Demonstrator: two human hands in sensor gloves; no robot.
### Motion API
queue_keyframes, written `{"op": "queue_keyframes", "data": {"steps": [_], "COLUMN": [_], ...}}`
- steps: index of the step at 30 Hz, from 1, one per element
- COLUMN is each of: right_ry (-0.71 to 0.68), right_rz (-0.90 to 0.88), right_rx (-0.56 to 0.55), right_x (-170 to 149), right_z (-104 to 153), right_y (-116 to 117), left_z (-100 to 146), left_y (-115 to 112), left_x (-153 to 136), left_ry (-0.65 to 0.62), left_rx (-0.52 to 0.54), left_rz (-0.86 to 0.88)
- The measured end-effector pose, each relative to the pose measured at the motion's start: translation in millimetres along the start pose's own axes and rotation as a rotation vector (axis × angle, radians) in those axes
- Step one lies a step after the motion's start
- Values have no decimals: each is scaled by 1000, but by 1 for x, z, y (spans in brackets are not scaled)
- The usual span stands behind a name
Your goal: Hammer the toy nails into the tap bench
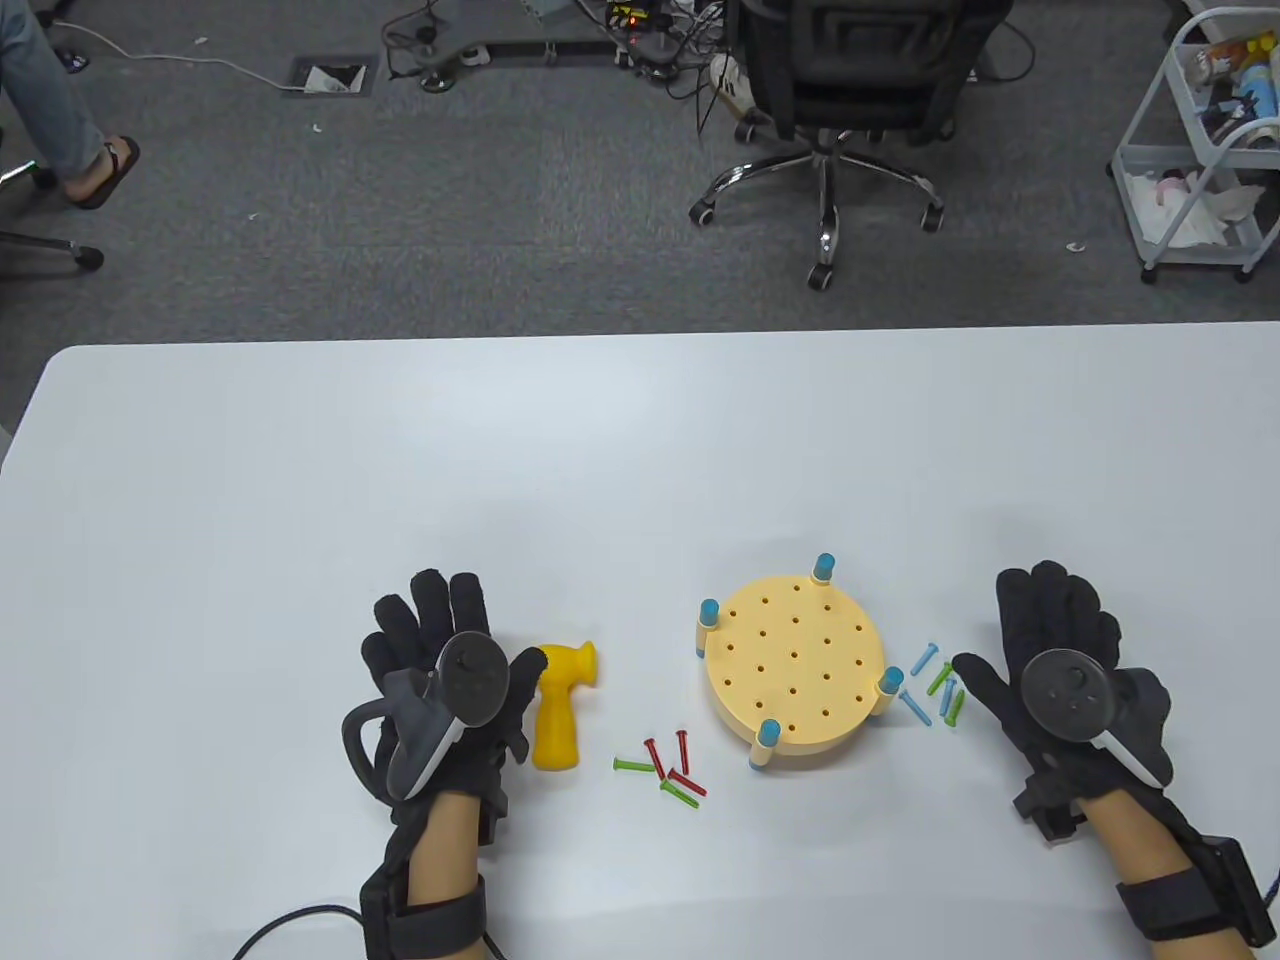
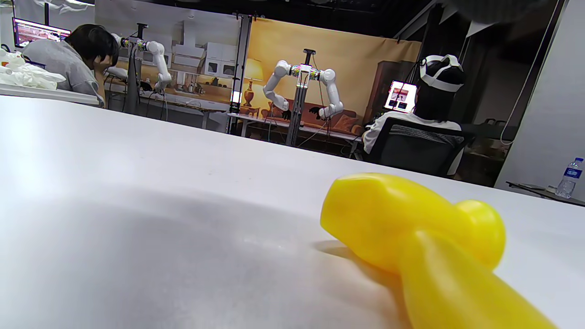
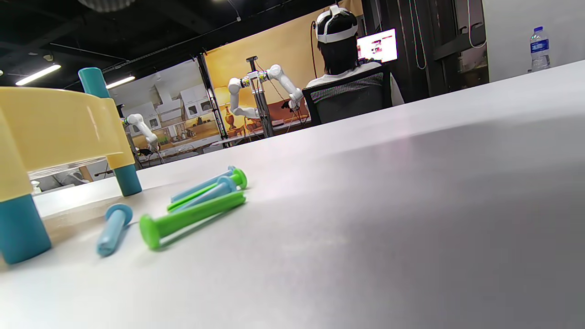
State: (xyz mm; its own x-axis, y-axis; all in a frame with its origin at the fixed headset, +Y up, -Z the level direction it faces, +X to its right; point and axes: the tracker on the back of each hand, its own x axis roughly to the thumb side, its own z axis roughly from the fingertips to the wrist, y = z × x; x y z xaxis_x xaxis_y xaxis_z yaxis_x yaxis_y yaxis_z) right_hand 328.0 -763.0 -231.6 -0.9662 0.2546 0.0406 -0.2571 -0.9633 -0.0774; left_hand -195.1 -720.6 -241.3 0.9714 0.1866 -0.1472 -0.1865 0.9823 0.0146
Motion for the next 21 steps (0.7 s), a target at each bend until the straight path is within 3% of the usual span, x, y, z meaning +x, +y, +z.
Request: {"op": "queue_keyframes", "data": {"steps": [5, 11, 16, 21], "right_ry": [-4, -7, -9, -8], "right_rz": [-2, 1, 9, 13], "right_rx": [3, 9, 15, 21], "right_x": [0, 1, 2, 2], "right_z": [0, 0, 0, 0], "right_y": [0, 1, 2, 3], "left_z": [2, 0, 2, 8], "left_y": [5, -5, -18, -35], "left_x": [-8, -6, 15, 46], "left_ry": [82, 104, 89, 31], "left_rx": [13, -159, -354, -376], "left_rz": [7, -31, -174, -287]}}
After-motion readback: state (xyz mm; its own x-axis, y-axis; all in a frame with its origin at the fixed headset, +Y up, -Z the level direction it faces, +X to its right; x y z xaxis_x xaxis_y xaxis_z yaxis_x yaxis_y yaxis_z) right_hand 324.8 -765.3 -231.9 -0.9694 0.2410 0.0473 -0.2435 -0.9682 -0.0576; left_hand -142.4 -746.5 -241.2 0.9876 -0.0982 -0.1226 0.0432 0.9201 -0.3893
